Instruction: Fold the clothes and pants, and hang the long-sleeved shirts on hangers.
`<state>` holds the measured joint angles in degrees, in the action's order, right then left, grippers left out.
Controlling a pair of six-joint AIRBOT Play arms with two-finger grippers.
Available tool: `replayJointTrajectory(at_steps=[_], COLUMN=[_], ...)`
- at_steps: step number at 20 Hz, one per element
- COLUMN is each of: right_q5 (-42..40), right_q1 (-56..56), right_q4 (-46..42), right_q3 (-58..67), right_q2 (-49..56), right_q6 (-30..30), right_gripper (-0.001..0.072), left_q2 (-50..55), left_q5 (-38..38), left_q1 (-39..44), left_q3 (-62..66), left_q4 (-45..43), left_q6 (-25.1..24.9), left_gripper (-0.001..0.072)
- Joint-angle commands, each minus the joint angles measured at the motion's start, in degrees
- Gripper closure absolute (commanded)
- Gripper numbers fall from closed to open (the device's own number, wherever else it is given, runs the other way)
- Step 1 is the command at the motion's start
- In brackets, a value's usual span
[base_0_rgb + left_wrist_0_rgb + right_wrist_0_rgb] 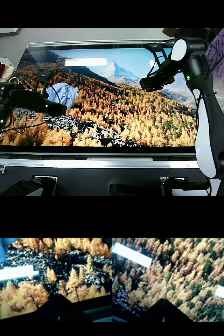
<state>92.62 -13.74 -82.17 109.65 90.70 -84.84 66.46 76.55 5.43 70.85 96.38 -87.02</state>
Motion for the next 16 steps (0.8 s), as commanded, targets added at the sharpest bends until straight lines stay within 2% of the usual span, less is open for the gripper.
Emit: replayJointTrajectory(at_steps=[1, 6, 7, 8, 9, 10, 13, 16], right_q5=[-0.9, -3.6, -3.6, -3.6, -3.7, -4.0, -5.8, -5.8], right_q1=[0.0, 0.0, 0.0, 0.0, 0.0, 0.0, 0.0, 0.0], right_q4=[-0.1, 0.4, 0.4, 0.4, 0.5, 0.5, 0.5, 0.5], right_q3=[0.0, 0.0, 0.0, 0.0, 0.0, 0.0, 0.0, 0.0], right_q2=[0.0, 0.0, 0.0, 0.0, 0.0, 0.0, 0.0, 0.0], right_q6=[1.4, 1.5, 1.5, 1.5, 1.5, 1.5, 1.5, 1.5], right_gripper=[0.0682, 0.0682, 0.0682, 0.0682, 0.0682, 0.0682, 0.0682, 0.0682], left_q2=[0.0, 0.0, 0.0, 0.0, 0.0, 0.0, 0.0, 0.0], left_q5=[0.0, 0.0, 0.0, -0.2, 0.0, 0.0, -0.5, -2.6], left_q1=[0.0, 0.0, 0.0, 0.0, 0.0, -0.1, -0.1, -0.1], left_q3=[0.0, 0.0, 0.0, 0.0, 0.0, 0.0, 0.0, 0.0], left_q4=[0.0, 0.0, 0.0, -0.2, -0.9, -2.2, -13.4, -16.7], left_q6=[0.0, 0.0, 0.0, 0.0, 0.0, 1.6, 8.7, 8.9], left_gripper=[0.0687, 0.0685, 0.0639, 0.045, 0.0096, -0.0013, -0.0013, -0.0013])
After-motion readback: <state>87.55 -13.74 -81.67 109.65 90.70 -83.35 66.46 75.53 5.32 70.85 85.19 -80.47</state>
